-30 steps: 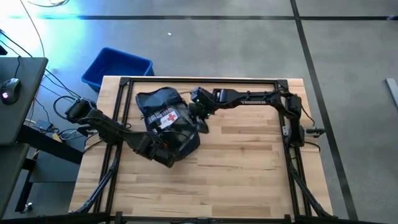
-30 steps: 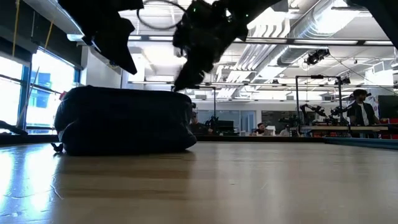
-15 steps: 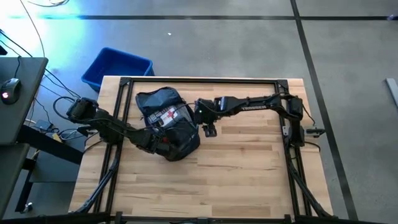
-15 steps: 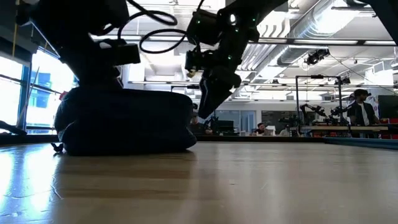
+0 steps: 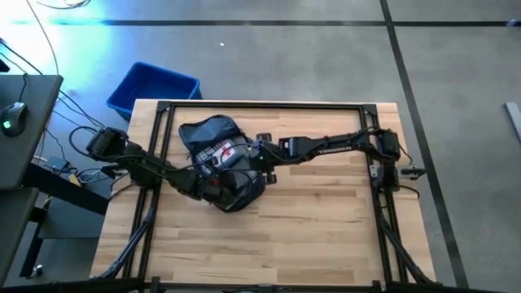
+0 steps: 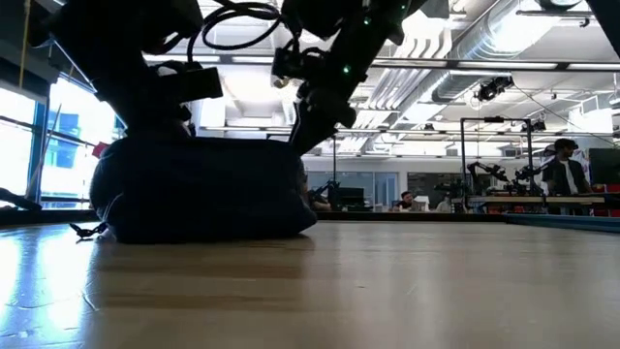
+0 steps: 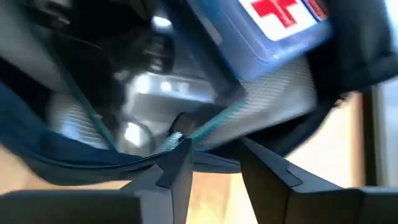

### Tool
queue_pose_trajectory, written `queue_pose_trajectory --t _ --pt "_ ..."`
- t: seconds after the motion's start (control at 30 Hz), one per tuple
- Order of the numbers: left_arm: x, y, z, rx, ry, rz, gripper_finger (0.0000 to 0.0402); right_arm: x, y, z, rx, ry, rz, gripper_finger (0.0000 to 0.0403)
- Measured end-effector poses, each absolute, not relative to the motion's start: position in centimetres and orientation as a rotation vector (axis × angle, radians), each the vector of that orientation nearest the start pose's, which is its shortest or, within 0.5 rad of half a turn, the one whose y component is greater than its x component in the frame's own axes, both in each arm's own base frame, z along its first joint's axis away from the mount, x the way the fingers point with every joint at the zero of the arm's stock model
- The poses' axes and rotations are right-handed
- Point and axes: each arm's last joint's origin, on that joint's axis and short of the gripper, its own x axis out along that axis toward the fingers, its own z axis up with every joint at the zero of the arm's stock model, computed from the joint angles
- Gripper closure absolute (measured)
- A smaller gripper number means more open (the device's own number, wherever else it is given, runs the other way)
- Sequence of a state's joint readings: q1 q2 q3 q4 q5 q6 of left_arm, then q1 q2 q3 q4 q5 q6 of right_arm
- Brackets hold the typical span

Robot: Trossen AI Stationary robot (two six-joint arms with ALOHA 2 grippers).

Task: Unpack backpack
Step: Put the tablet into the transparent bag pack, then close the bag pack

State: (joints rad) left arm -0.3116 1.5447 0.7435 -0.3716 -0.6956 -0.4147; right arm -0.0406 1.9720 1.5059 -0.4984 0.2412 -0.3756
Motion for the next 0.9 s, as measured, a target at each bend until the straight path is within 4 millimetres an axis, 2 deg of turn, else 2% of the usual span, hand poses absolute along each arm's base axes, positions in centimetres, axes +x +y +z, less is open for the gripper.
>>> queue_pose_trajectory --t 0.07,0.13,0.27,0.33,0.4,0.57,0.7,0.8,0.9 --pt "25.5 -6.7 15.6 0.202 0.931 0.522 0.0401 42.2 -2.1 21.3 -0.476 1.006 -0.127 0.0298" --pt "25.6 -7.4 17.2 0.193 0.904 0.531 0.0401 42.2 -1.9 21.8 -0.476 0.988 -0.123 0.0304" --pt "24.8 -8.2 21.6 0.197 0.806 0.609 0.0401 42.8 -1.3 23.2 -0.270 0.802 0.157 0.0314" --pt "23.8 -8.1 23.2 0.189 0.768 0.661 0.0401 43.5 -0.9 23.0 -0.195 0.738 0.222 0.0316" --pt "22.8 -7.6 24.2 0.152 0.732 0.718 0.0401 43.6 -0.4 22.4 -0.196 0.752 0.239 0.0318" --pt "20.4 -6.4 24.7 0.102 0.775 0.838 0.0401 43.4 1.8 19.6 -0.188 0.892 0.300 0.0319" --pt "18.2 -6.0 24.0 0.094 1.011 0.902 0.0401 42.9 5.1 17.5 -0.142 1.023 0.334 0.0319" --pt "17.0 -6.5 23.6 0.073 1.105 0.991 0.0401 41.6 8.1 17.0 -0.198 1.119 0.351 0.0319" --pt "16.8 -7.7 23.0 0.061 1.113 0.995 0.0401 40.2 10.6 17.0 -0.263 1.199 0.307 0.0319"
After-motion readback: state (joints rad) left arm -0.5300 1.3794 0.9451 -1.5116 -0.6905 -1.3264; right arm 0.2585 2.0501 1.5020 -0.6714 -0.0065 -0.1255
